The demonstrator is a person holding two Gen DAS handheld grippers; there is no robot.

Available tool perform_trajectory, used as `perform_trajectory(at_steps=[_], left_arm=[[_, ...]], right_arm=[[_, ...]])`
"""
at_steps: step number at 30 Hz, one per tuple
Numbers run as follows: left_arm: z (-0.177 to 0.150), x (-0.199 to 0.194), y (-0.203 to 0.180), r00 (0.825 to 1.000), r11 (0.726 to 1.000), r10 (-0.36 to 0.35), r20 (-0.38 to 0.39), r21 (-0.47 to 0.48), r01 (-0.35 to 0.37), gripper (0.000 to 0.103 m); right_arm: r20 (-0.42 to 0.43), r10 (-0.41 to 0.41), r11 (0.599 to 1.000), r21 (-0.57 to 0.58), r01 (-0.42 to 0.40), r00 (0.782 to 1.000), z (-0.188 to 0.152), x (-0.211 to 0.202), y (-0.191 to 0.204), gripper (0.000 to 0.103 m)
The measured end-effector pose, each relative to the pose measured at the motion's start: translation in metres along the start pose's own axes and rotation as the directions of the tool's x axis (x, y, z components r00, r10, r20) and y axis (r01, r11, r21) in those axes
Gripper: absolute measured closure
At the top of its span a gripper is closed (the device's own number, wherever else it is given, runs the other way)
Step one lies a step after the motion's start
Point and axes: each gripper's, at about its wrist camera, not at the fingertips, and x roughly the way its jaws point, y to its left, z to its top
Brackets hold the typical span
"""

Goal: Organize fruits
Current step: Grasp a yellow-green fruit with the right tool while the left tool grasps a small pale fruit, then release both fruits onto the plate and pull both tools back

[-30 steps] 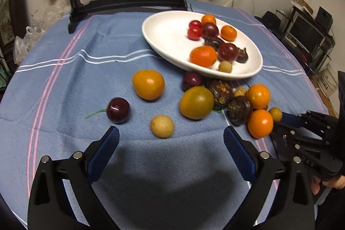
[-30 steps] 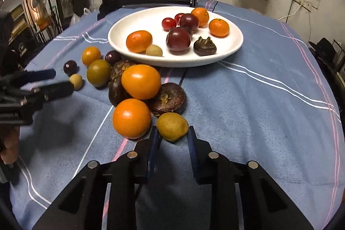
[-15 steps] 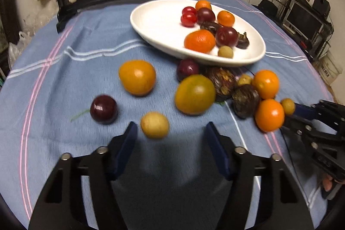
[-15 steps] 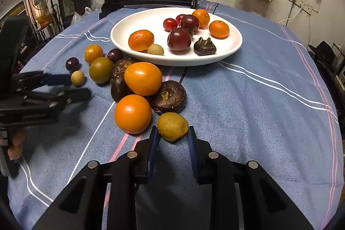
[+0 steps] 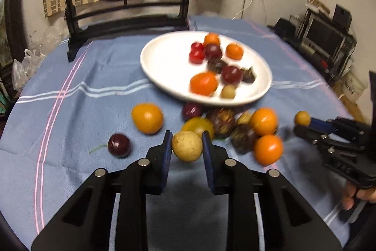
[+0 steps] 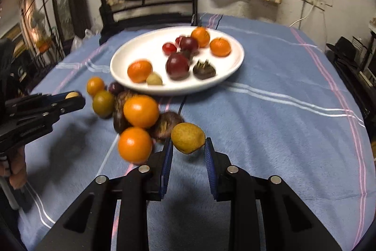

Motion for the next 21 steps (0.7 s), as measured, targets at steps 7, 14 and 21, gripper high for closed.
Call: perform_trajectory(at_steps=[7,14,21], left_arm=[[0.047,-0.002,-0.01,0.999,1.0,-0.015,0.035,0.014,0.015,0.078],[0.082,0.042,-0.006,1.0,0.999,0.024,-0.001,-0.022,-0.024,0.078],[0.09,0.075,0.013,0.989,0.985,0.143,-0.042,-0.094,-0.146,0.011]], right_arm=[[0.062,0.038,0.997,-0.068,-0.034,0.997,0.041,-0.009,0.024,0.075],[0.036,0.049,0.999,-0.001,-0.049,0.998,0.071,0.036,0.019,0.075],[0.026,0.044,0.992,0.12,-0.047,0.999,0.073,0.061,-0.008,0.058]])
